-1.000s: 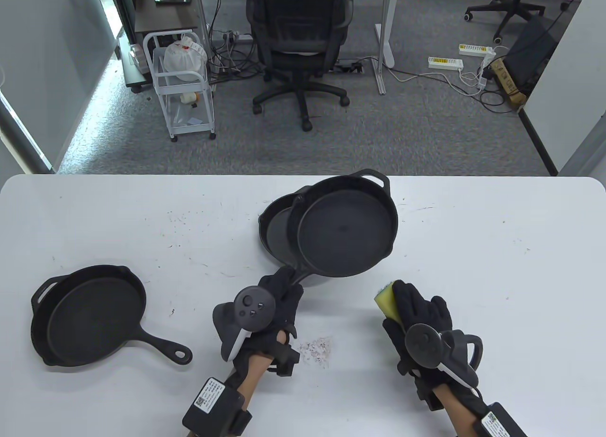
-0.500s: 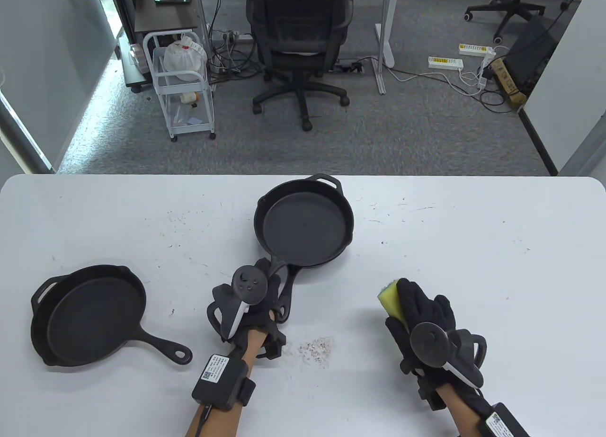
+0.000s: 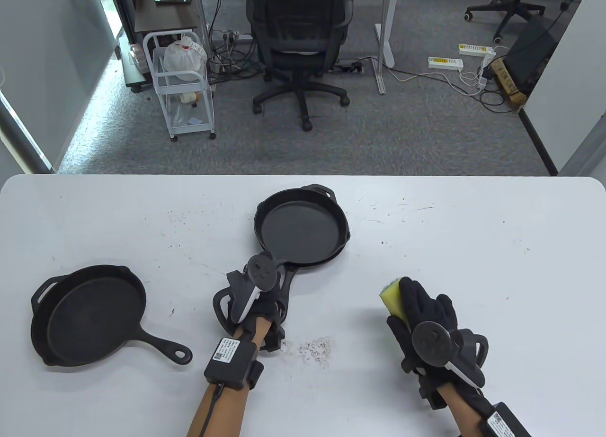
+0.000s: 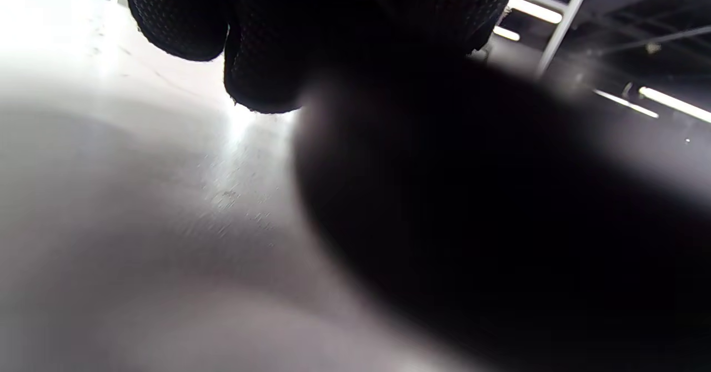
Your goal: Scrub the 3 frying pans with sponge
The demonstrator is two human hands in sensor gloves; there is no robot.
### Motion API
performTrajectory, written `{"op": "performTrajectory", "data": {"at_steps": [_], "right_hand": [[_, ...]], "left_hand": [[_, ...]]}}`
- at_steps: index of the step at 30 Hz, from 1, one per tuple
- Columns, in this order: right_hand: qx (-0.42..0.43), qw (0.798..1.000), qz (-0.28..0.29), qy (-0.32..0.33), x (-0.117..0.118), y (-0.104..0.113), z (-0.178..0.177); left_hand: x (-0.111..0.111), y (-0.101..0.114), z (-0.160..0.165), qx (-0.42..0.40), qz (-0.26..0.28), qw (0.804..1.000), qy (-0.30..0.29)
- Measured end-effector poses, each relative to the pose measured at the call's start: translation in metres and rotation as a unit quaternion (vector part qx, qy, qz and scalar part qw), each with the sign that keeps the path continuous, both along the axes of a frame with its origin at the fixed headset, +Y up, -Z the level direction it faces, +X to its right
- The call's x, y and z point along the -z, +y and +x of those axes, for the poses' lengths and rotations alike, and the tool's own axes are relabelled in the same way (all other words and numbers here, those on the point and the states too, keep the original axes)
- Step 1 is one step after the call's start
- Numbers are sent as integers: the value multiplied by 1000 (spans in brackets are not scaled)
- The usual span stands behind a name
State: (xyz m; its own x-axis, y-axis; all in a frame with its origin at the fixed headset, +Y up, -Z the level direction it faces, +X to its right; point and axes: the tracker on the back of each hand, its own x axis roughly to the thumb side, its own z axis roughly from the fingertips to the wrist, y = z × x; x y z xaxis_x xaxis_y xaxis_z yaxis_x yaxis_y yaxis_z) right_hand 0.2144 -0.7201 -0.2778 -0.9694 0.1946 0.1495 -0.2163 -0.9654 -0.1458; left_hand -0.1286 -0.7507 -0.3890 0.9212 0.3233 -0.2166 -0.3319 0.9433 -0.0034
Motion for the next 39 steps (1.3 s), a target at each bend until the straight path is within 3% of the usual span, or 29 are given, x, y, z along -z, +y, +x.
{"op": "performTrajectory", "data": {"at_steps": [5, 8, 11, 13, 17, 19, 23, 31, 39], "right_hand": [[-1, 1000, -1, 3, 0, 0, -1], [-2, 1000, 2, 5, -1, 0, -1], [-3, 1000, 2, 7, -1, -1, -2], [-5, 1000, 2, 9, -2, -1, -2], [-9, 1000, 1, 12, -2, -3, -5], [-13, 1000, 1, 12, -3, -5, -6], [-21, 1000, 4, 10, -4, -6, -8], [-42, 998, 41, 0, -11, 0, -13], [-46, 998, 51, 5, -13, 1, -14]], "left_hand": [[-1, -5, 1, 0, -20, 1000, -2], [-7, 2, -5, -16, -78, 997, -19], [-24, 27, -19, 6, -17, 1000, 19], [-34, 44, -33, 51, -8, 998, 37], [-59, 65, -69, 69, -109, 986, 102], [-70, 72, -87, 113, -109, 978, 134], [-87, 76, -123, 112, -147, 966, 182], [-86, 54, -159, 198, -257, 914, 244], [-83, 29, -172, 166, -324, 896, 254]]}}
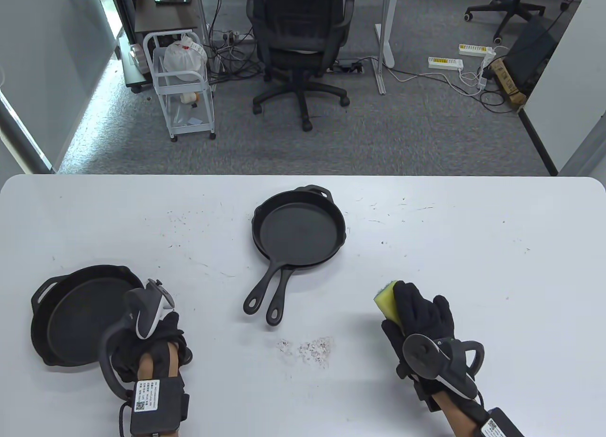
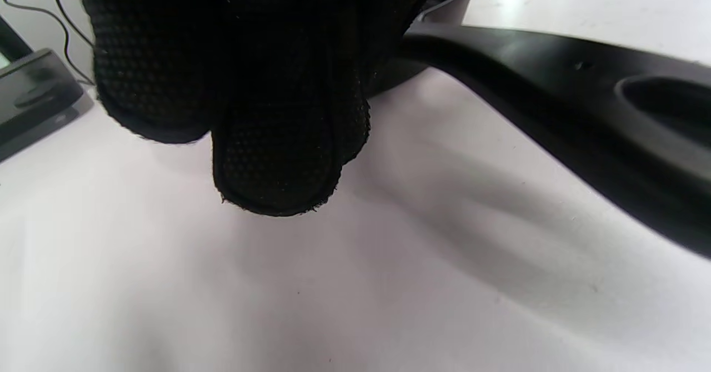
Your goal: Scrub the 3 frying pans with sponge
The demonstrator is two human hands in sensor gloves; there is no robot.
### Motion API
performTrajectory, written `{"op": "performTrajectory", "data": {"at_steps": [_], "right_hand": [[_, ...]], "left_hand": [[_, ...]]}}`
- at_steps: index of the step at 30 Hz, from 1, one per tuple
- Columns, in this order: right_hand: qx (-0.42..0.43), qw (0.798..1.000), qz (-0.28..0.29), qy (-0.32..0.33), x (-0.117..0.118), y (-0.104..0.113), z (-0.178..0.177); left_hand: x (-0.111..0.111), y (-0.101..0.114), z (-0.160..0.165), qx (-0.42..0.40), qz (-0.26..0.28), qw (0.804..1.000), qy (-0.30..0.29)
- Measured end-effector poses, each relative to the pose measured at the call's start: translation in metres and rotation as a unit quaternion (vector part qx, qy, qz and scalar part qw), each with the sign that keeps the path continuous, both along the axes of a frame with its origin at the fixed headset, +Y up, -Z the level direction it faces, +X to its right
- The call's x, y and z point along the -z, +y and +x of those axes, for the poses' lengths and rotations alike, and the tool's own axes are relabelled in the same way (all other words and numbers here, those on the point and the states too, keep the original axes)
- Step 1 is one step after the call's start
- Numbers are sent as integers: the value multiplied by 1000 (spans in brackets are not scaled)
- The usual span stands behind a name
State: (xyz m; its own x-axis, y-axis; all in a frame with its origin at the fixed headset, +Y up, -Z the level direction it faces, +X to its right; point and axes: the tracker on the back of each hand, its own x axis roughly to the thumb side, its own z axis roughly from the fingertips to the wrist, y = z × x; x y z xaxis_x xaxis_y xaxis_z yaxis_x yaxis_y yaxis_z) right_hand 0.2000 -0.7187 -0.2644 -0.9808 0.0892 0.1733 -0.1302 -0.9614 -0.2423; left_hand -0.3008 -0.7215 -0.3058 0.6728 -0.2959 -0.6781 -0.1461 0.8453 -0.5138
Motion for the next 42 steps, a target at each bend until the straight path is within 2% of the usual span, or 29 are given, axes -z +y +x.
{"op": "performTrajectory", "data": {"at_steps": [5, 9, 12, 15, 18, 22, 25, 27, 30, 32, 34, 37, 39, 42], "right_hand": [[-1, 1000, -2, 2, 0, 0, -1], [-10, 1000, 10, -8, 0, 2, 1], [0, 1000, 8, -9, 0, 3, 3], [-3, 1000, 7, -9, 0, 3, 2], [-6, 1000, 6, -7, -1, 3, 1], [-8, 1000, 7, -6, -1, 3, 1], [-8, 1000, 7, -7, -1, 3, 1], [-7, 1000, 7, -7, -1, 3, 1], [-9, 1000, 5, -6, 0, 3, 0], [-9, 1000, 4, -7, 0, 3, 0], [-7, 1000, 4, -7, 0, 3, 1], [-5, 1000, 4, -8, 0, 3, 2], [-3, 1000, 3, -9, 0, 3, 2], [-4, 1000, 1, -10, 0, 3, 2]], "left_hand": [[-2, -13, -7, -21, -25, 999, 8], [-3, -15, -9, -22, -8, 1000, 12], [-4, -13, -11, 3, 38, 999, 14], [-7, -16, -15, -14, 67, 998, 12], [-10, -16, -13, 15, 114, 993, -10], [-13, -21, -9, 6, 195, 981, -16], [-13, -18, -4, -6, 237, 971, -30], [-11, -10, 4, -1, 261, 964, -47], [-7, 17, 19, -4, 306, 948, -82], [-4, 42, 32, 1, 338, 935, -111], [-4, 78, 50, 5, 378, 915, -145], [-4, 113, 70, 15, 410, 895, -177], [-3, 126, 80, 6, 426, 884, -191], [-3, 125, 92, -15, 434, 877, -206]]}}
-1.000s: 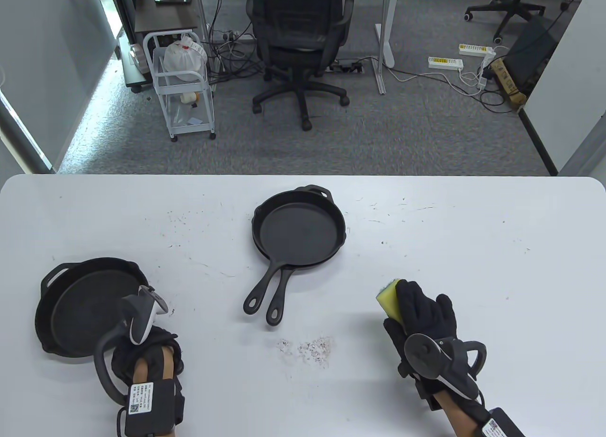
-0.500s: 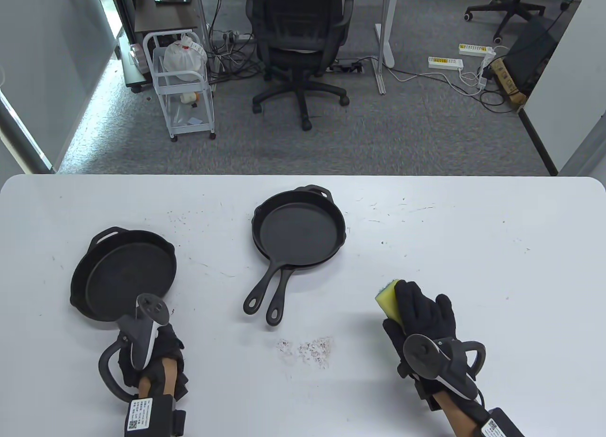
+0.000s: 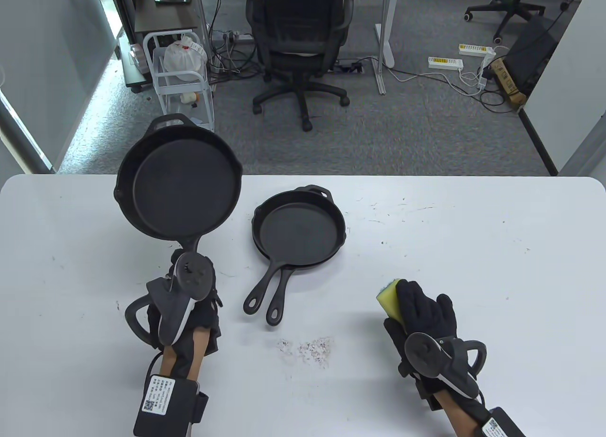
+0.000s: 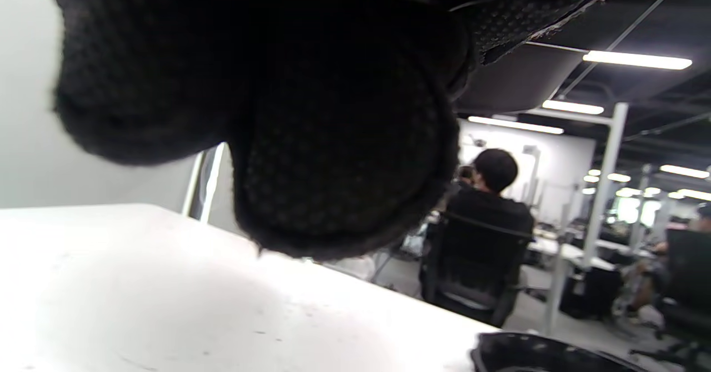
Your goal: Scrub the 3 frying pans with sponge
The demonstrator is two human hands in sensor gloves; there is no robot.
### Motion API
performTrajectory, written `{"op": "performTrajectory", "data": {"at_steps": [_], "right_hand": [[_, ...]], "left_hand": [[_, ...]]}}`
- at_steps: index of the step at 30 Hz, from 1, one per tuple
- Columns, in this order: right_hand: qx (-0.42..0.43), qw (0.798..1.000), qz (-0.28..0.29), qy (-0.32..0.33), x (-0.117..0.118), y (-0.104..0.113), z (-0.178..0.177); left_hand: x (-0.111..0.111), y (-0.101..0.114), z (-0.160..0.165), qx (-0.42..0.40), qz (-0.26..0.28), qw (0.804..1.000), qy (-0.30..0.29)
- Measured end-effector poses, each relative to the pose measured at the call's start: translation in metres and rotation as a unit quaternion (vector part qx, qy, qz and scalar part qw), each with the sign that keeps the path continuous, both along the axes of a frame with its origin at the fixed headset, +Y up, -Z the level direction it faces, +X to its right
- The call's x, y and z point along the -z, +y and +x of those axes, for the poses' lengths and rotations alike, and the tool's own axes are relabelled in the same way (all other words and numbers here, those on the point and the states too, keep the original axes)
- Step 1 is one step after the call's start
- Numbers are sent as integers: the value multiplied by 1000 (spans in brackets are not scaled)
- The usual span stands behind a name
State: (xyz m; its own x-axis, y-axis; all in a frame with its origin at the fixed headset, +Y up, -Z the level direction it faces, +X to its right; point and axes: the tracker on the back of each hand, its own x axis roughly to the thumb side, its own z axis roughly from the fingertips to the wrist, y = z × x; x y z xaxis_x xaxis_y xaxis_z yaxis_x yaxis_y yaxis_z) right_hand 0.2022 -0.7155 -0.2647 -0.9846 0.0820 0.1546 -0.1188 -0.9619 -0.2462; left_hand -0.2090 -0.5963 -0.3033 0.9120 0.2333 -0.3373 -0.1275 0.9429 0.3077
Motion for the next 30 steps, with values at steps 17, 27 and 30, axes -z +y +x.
{"op": "performTrajectory", "data": {"at_steps": [17, 27, 30], "right_hand": [[-4, 1000, 11, 4, 0, 1, 0], [-26, 999, 27, 10, -1, 1, -4], [-40, 998, 39, 8, -4, 3, -5]], "left_hand": [[-7, -97, 105, -70, -8, 972, -225], [-16, -125, 133, -63, -36, 952, -297], [-18, -126, 131, -78, -36, 949, -303]]}}
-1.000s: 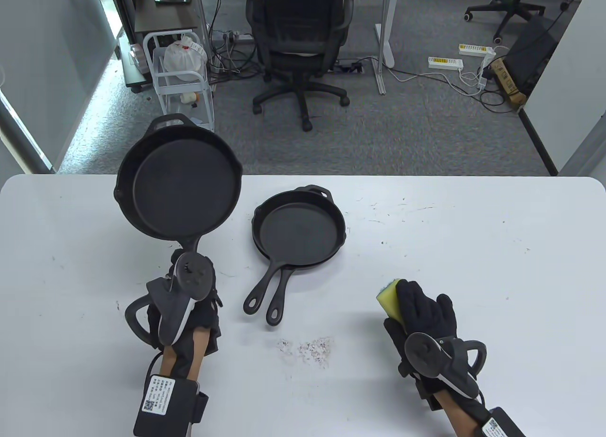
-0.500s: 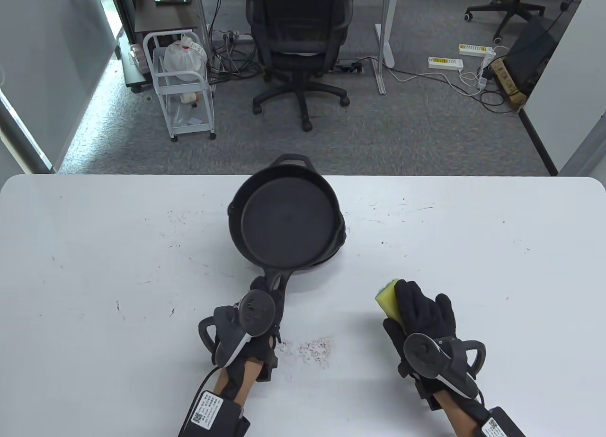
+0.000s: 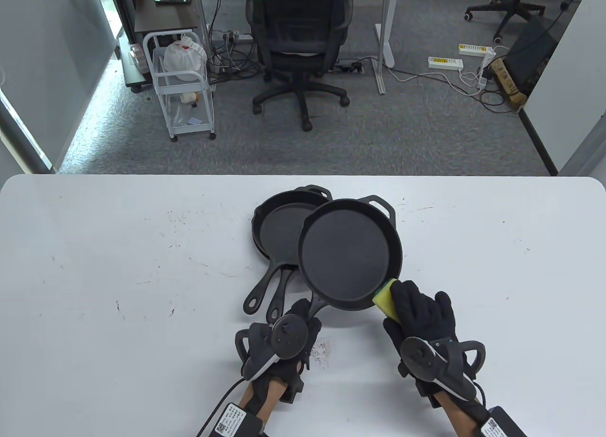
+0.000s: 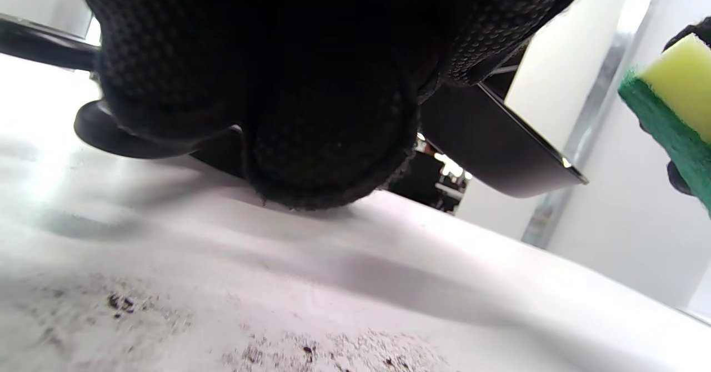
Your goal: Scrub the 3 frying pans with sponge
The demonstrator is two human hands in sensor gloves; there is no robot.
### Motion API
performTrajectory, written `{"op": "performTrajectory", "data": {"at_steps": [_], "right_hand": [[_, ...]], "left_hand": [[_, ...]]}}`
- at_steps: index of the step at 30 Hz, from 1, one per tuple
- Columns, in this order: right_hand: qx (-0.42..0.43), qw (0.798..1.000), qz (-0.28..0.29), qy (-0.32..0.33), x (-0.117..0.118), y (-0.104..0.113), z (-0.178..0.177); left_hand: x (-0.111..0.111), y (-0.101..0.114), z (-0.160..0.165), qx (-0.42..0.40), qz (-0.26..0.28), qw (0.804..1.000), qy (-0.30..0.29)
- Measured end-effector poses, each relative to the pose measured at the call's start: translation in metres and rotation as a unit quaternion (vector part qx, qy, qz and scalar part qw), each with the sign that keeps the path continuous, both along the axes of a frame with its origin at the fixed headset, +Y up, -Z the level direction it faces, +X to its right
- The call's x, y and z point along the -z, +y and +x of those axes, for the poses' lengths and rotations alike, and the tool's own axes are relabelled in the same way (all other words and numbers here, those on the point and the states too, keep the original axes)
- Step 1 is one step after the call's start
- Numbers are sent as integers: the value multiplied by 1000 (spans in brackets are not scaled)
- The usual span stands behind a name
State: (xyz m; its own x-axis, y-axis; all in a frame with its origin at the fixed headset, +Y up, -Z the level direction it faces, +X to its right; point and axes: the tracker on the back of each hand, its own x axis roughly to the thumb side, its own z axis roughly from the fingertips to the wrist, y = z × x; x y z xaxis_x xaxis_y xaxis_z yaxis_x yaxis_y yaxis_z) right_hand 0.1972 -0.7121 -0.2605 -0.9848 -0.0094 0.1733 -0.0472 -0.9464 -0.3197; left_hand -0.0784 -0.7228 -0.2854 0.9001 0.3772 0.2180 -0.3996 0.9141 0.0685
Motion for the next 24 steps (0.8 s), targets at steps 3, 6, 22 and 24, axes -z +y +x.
{"op": "performTrajectory", "data": {"at_steps": [3, 6, 22, 24], "right_hand": [[-3, 1000, 5, 8, -3, 6, -3], [8, 999, -28, 20, 1, 12, -16], [-148, 987, -29, -58, 59, 43, -79], [-145, 985, -36, -88, 67, 46, -67]], "left_hand": [[-3, 0, 1, 1, 2, 1000, -12], [-5, 2, 2, 6, -1, 999, -32], [-20, 8, 14, -28, -24, 993, -115], [-19, 9, 11, -35, -23, 993, -110]]}}
